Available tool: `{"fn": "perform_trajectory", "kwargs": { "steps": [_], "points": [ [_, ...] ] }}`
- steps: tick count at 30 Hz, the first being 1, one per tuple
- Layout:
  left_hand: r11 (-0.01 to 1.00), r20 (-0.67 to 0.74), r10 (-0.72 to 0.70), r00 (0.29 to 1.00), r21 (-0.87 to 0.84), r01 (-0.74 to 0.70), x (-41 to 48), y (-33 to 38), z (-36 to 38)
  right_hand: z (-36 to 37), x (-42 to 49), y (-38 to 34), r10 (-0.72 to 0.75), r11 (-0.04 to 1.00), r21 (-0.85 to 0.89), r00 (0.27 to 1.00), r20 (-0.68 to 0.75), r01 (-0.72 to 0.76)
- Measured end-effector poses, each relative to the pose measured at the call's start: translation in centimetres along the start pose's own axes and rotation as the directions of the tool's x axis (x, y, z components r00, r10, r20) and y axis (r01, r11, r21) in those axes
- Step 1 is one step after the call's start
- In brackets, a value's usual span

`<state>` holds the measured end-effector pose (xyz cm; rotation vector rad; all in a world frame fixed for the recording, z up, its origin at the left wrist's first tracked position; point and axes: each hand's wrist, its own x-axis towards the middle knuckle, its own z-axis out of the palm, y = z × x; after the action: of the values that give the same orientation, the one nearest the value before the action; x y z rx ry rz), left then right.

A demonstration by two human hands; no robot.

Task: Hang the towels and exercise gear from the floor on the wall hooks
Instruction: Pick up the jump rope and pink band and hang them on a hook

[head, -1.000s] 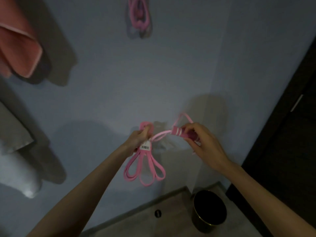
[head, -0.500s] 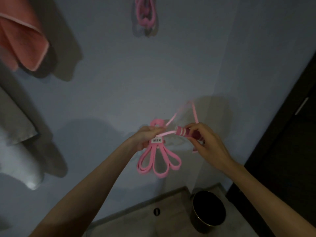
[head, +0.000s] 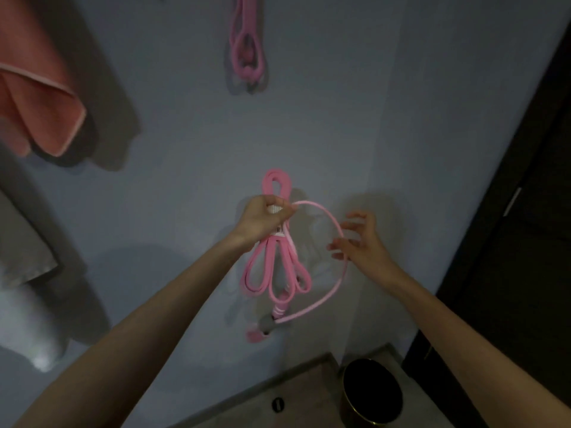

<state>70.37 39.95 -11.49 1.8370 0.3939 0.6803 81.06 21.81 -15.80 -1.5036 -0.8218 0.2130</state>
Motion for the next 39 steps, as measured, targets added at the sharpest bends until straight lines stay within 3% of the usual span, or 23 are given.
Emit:
{"fn": "perform_trajectory", "kwargs": {
  "steps": [5,10,16,23,27,31,35,39],
  "points": [
    [0.984,-0.069,0.169,0.983,0.075,-0.164,1.3,4.6,-0.8,-0.3,3.4,-5.7,-0.140,0.974,-0.173,0.989,0.044,0.146],
    [0.916,-0.114,0.369,0.922,0.211,-0.340,3.8,9.0,-3.5,-1.1,7.5,-12.0,-0.313,0.903,-0.317,0.950,-0.022,0.290],
    [0.845,0.011,0.468,0.884,0.287,-0.451,6.9,13.4,-5.0,-1.9,12.1,-18.2,-0.412,0.838,-0.391,0.911,0.003,0.380],
    [0.853,-0.011,0.482,0.876,0.236,-0.466,12.3,16.2,-3.8,-3.8,18.8,-21.3,-0.502,0.815,-0.370,0.863,-0.064,0.446],
    [0.854,-0.090,0.489,0.868,0.251,-0.455,16.2,19.0,-3.1,-5.7,23.5,-22.6,-0.533,0.822,-0.302,0.840,-0.106,0.483],
    [0.799,-0.130,0.571,0.811,0.318,-0.511,20.4,22.6,-2.5,-7.6,28.5,-24.7,-0.602,0.783,-0.268,0.793,-0.099,0.561],
    [0.690,-0.119,0.659,0.743,0.490,-0.533,23.9,26.6,-1.8,-8.7,33.1,-27.7,-0.666,0.734,-0.222,0.745,-0.045,0.642],
    [0.675,-0.232,0.700,0.676,0.524,-0.519,27.3,29.9,-1.4,-9.4,37.5,-30.6,-0.725,0.680,-0.178,0.689,-0.015,0.712]
  ]
}}
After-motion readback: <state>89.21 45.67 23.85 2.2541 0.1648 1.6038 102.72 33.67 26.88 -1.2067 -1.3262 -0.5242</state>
